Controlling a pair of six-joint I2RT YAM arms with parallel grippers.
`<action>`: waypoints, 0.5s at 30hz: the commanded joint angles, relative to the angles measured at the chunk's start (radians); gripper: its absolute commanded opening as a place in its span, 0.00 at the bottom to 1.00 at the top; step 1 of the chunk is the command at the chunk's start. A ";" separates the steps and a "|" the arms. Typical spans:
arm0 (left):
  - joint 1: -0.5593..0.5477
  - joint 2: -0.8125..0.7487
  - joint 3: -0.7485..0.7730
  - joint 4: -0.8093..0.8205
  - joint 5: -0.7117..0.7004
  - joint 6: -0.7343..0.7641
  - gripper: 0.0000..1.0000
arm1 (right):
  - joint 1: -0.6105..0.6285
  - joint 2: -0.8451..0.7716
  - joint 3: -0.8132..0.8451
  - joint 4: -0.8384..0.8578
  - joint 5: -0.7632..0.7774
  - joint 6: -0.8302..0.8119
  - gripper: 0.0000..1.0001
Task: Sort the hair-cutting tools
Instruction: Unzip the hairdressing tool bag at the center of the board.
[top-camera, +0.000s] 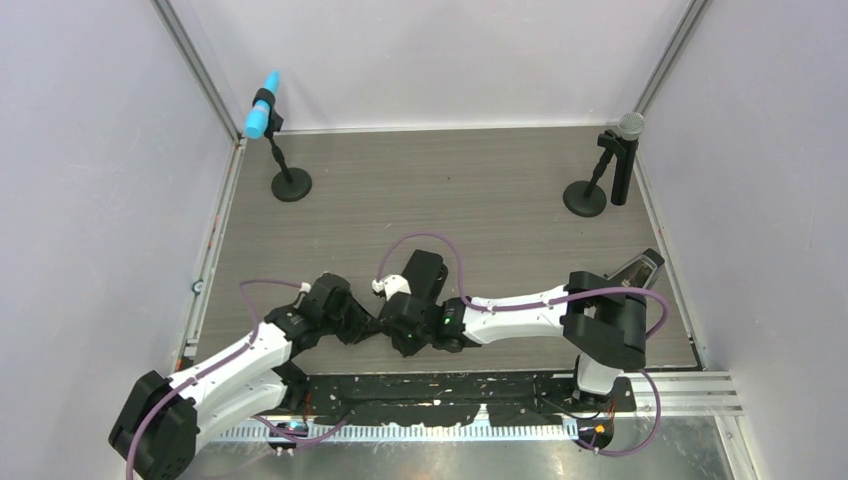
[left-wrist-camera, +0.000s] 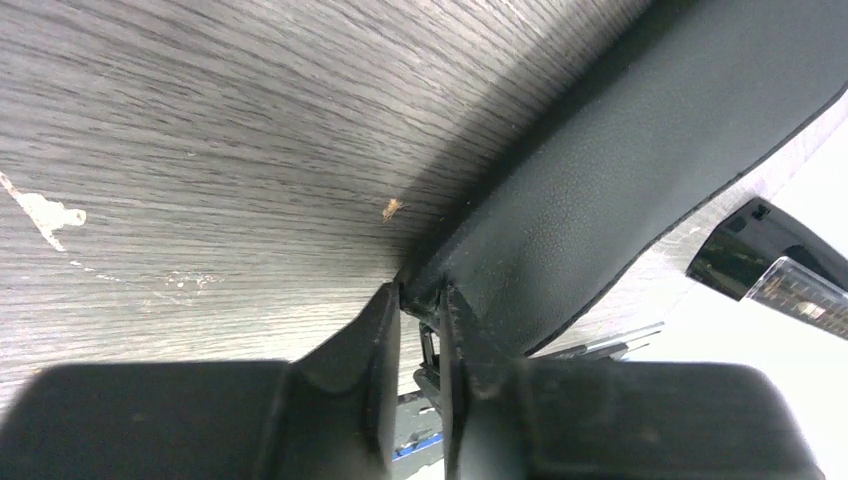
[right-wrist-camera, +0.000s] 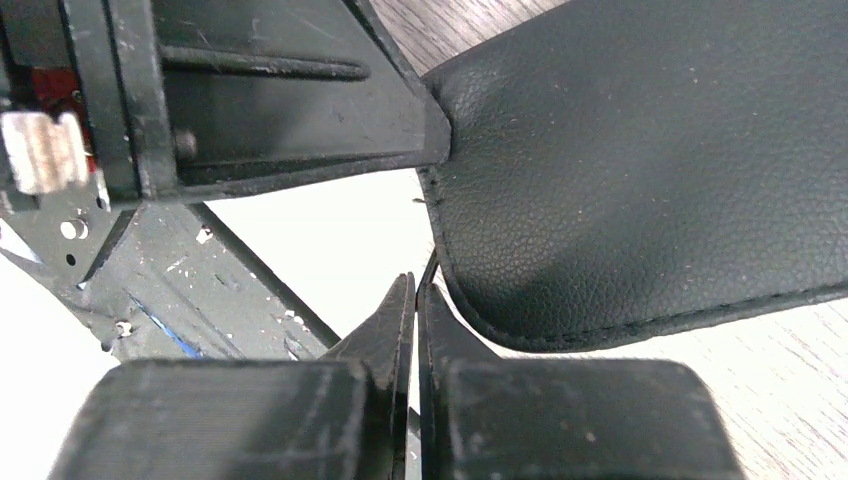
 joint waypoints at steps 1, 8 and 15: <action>-0.002 0.029 -0.009 0.029 -0.023 -0.007 0.04 | 0.005 -0.025 0.024 0.000 0.000 -0.017 0.05; 0.008 0.114 0.044 -0.043 -0.100 0.084 0.00 | -0.003 -0.133 -0.108 -0.095 0.079 -0.009 0.05; 0.024 0.168 0.103 -0.085 -0.147 0.188 0.00 | -0.113 -0.275 -0.250 -0.160 0.144 -0.004 0.05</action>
